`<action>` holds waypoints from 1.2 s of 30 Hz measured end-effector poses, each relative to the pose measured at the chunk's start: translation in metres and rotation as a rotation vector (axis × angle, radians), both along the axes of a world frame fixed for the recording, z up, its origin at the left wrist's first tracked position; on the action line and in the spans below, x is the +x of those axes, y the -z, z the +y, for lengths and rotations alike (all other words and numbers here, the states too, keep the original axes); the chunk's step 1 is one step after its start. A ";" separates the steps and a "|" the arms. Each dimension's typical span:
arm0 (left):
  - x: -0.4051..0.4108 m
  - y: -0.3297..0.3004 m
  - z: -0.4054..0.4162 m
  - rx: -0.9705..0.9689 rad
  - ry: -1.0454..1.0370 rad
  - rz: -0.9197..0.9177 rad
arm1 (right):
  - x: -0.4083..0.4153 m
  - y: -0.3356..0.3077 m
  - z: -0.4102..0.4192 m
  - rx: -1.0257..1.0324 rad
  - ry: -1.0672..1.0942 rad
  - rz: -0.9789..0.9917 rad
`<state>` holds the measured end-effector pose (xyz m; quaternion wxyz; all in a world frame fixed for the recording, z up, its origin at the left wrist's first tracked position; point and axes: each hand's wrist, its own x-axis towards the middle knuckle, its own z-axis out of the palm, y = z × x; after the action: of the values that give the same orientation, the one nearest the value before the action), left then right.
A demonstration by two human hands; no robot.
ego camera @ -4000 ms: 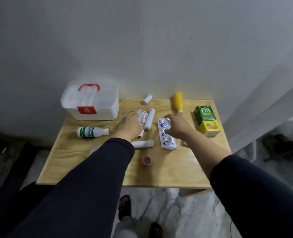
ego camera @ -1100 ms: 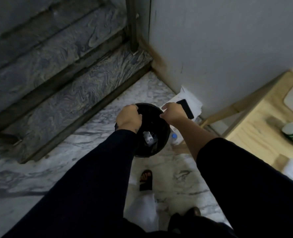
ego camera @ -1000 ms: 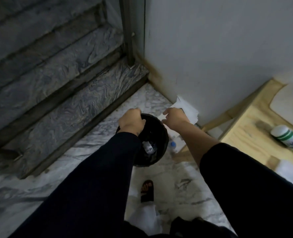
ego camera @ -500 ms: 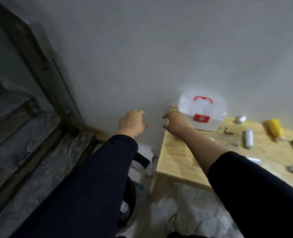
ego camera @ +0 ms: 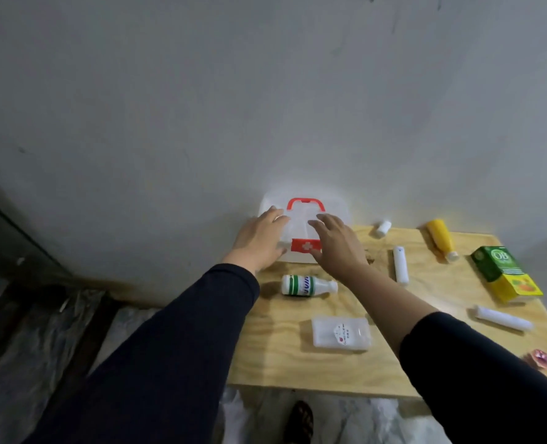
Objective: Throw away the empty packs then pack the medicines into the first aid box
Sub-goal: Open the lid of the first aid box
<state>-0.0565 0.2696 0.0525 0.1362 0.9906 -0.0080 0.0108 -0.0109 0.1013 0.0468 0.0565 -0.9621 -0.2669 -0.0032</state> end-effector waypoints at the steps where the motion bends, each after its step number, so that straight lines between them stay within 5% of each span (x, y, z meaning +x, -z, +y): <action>1: 0.007 0.003 -0.001 0.025 0.018 0.002 | 0.003 0.007 0.002 -0.008 -0.021 -0.005; 12: 0.032 0.051 0.009 0.133 0.089 -0.089 | 0.026 0.064 0.001 -0.004 -0.109 -0.364; 22: 0.039 0.047 0.018 0.135 0.135 -0.077 | 0.014 0.062 0.005 -0.101 -0.114 -0.346; 36: 0.018 0.010 0.016 0.204 0.265 -0.093 | -0.023 0.034 -0.011 0.060 -0.127 -0.470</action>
<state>-0.0385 0.2852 0.0430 0.0346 0.9880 -0.1457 0.0375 -0.0335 0.0899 0.0126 0.0213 -0.9142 -0.3323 -0.2312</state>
